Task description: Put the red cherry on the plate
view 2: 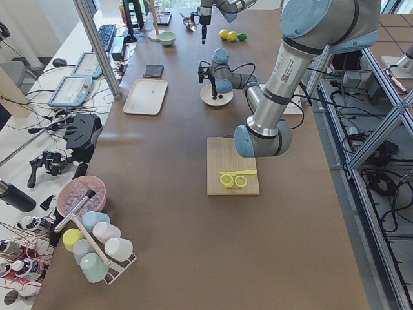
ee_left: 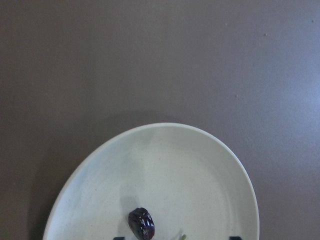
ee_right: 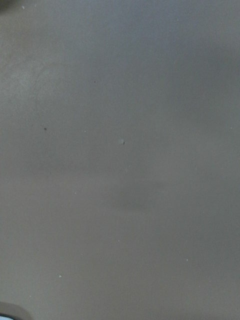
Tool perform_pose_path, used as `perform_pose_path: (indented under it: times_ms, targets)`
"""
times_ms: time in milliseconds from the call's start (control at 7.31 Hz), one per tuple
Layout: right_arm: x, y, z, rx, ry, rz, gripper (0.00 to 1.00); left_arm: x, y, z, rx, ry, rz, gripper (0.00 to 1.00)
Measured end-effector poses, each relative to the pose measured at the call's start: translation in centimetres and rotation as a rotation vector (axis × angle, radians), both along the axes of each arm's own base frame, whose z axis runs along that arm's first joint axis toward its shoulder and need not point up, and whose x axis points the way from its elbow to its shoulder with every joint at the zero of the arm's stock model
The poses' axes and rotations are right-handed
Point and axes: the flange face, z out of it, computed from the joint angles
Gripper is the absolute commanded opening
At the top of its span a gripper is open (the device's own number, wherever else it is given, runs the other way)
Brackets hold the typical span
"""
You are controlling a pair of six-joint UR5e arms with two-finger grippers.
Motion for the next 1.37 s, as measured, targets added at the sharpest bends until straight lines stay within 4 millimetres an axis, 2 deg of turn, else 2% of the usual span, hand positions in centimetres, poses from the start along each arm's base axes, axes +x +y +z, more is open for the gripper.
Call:
perform_pose_path:
  times_ms: [137,274,410,547,821,957,1094,1231,1368]
  targets:
    - [1.2,-0.2,0.5,0.001,0.002,0.001,1.00,-3.4,-2.2,1.2,-0.013,-0.050,-0.002,0.98]
    - [3.1,-0.2,1.8,0.011,0.015,-0.001,1.00,-8.9,-4.6,3.0,0.004,-0.116,0.021,0.98]
    - [5.6,0.0,3.5,0.026,0.036,-0.002,1.00,-15.3,-6.3,6.0,0.050,-0.184,0.064,0.98]
    - [8.2,0.3,5.3,0.049,0.060,-0.008,1.00,-22.0,-7.8,10.2,0.111,-0.241,0.117,0.98]
    - [13.3,0.6,9.3,0.088,0.099,-0.026,1.00,-36.3,-11.0,20.8,0.249,-0.339,0.222,0.98]
    - [15.8,0.6,11.2,0.103,0.102,-0.040,1.00,-42.3,-12.0,25.9,0.302,-0.373,0.265,0.98]
    - [17.8,0.5,13.2,0.115,0.101,-0.053,1.00,-47.4,-12.4,30.4,0.334,-0.400,0.290,0.98]
    - [19.1,0.5,14.5,0.122,0.103,-0.061,1.00,-51.9,-12.2,34.1,0.354,-0.424,0.302,0.98]
    - [20.1,0.5,15.1,0.125,0.105,-0.054,1.00,-55.7,-11.8,36.9,0.379,-0.442,0.311,0.98]
